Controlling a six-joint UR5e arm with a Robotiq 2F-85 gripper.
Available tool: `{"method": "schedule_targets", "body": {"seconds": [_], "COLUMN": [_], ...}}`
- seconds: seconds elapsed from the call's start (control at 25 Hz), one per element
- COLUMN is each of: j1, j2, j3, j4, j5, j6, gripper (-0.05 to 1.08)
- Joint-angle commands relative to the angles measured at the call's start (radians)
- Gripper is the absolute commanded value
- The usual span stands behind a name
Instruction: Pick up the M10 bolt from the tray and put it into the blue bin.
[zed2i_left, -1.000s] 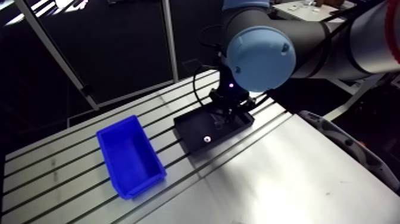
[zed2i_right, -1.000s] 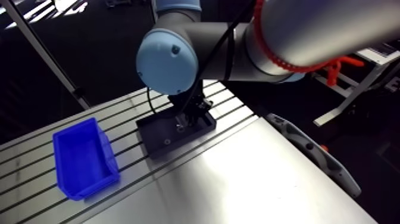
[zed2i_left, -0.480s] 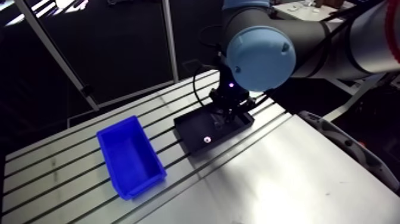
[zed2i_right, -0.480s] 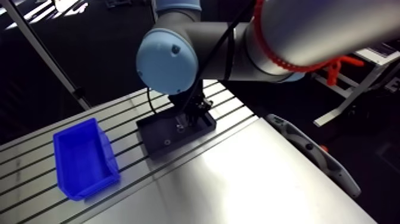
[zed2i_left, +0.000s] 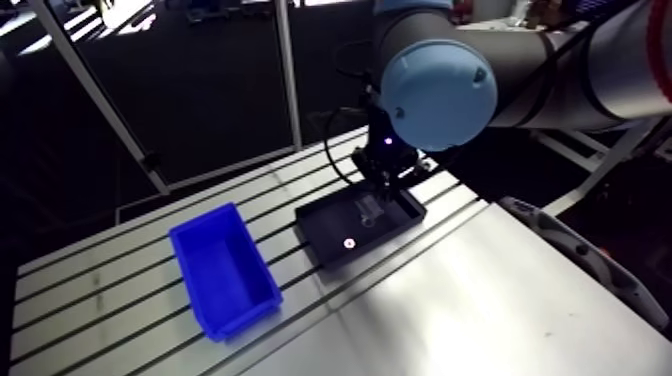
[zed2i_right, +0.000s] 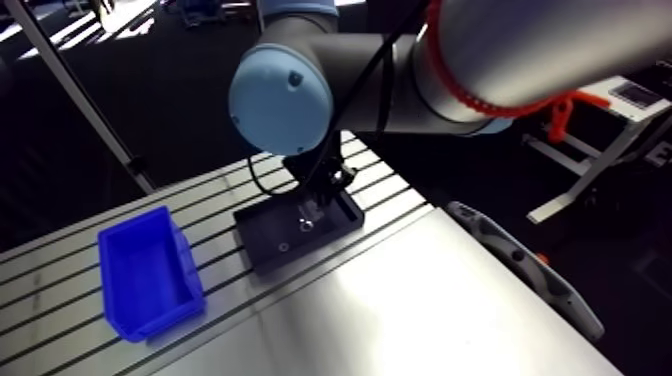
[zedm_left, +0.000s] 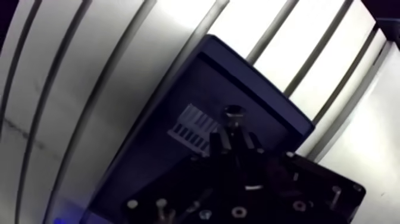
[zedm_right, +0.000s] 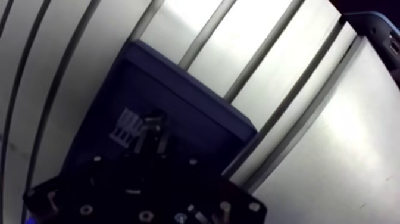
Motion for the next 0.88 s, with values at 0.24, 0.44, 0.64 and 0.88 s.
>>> {"method": "schedule_targets", "body": {"seconds": [0.24,0.44,0.64,0.88], "j1": [0.021,0.054,0.051,0.061], "j2": [-0.132,-0.169,-0.207,-0.218], "j3": [-0.1,-0.15,-0.198,-0.264], "j4": [0.212,0.275,0.34,0.439], "j5": [0.01,0.06,0.1,0.11], "j6": [-0.043,-0.139,-0.204,-0.374], "gripper": [1.05,1.05,1.05,1.05]}}
